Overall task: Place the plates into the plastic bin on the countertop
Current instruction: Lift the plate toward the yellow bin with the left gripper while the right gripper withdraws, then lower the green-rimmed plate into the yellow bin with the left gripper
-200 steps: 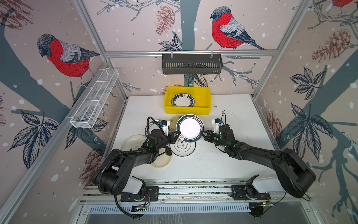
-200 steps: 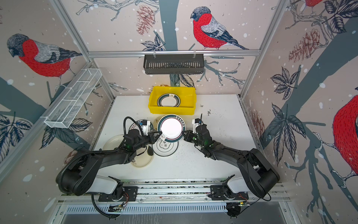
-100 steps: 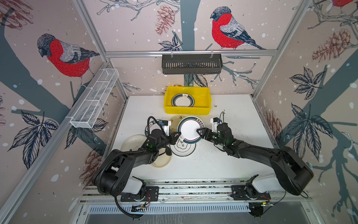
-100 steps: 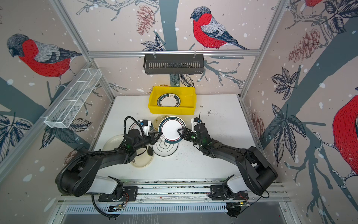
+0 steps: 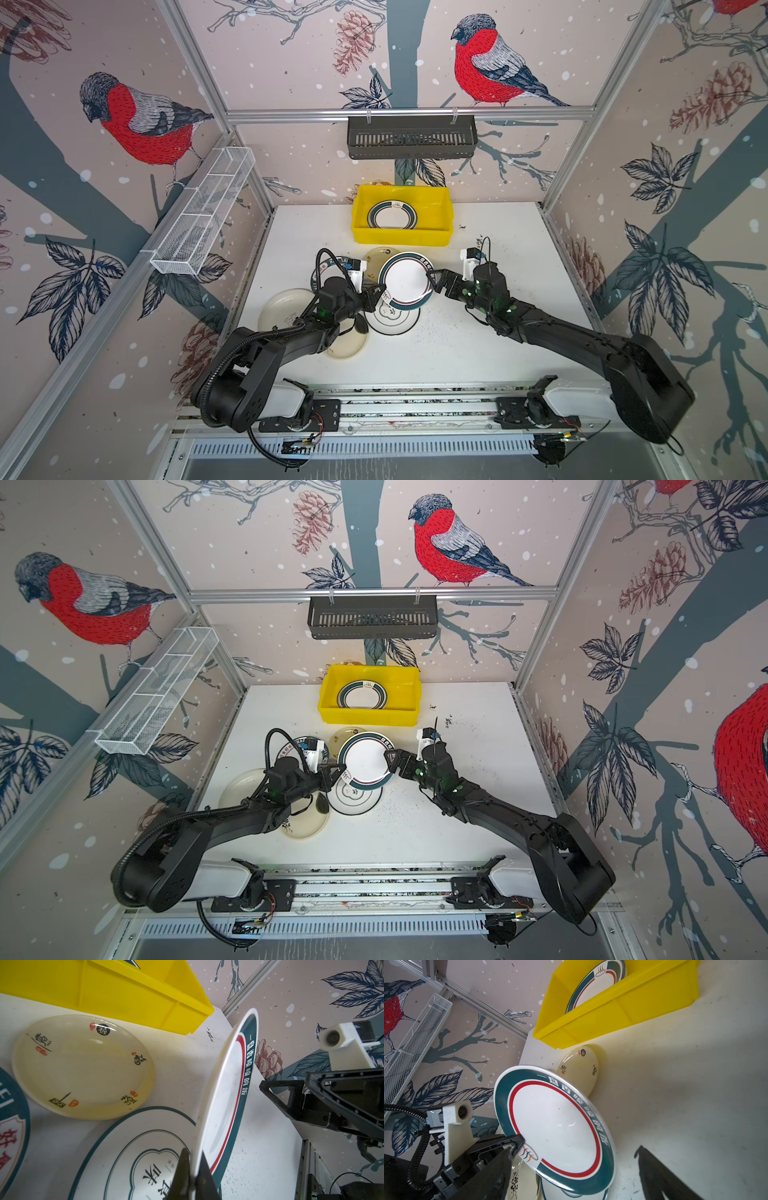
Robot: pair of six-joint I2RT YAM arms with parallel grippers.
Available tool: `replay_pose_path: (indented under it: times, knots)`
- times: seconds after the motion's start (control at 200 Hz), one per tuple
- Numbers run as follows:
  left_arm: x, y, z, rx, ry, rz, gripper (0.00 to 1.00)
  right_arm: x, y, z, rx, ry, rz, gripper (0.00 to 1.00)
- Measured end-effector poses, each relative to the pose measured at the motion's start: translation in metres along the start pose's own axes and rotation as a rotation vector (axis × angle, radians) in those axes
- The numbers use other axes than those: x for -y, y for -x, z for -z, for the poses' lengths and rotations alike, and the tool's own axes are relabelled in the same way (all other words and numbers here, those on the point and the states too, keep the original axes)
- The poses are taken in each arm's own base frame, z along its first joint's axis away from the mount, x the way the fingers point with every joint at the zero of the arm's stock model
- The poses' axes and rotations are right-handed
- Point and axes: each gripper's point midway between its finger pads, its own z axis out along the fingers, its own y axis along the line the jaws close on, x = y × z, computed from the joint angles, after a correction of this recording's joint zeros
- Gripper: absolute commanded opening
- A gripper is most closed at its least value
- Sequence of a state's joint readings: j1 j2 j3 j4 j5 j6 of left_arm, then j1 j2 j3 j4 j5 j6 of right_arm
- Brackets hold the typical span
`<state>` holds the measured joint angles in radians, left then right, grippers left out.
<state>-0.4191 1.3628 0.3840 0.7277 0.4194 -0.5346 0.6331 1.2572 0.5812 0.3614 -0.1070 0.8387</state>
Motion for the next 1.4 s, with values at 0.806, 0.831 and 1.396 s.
replay_pose_path:
  times: [0.806, 0.831, 1.396]
  knots:
    - [-0.009, 0.118, -0.008, 0.224, 0.240, -0.055, 0.00, 0.018, 0.037, 0.060, 0.196, -0.068, 0.139, 0.97]
    - [-0.011, 0.123, -0.008, 0.235, 0.254, -0.053, 0.00, 0.019, 0.038, 0.061, 0.199, -0.069, 0.138, 0.97]
    - [-0.072, 0.231, -0.048, 0.329, 0.300, 0.036, 0.00, 0.026, 0.036, 0.088, 0.248, -0.047, 0.139, 0.99]
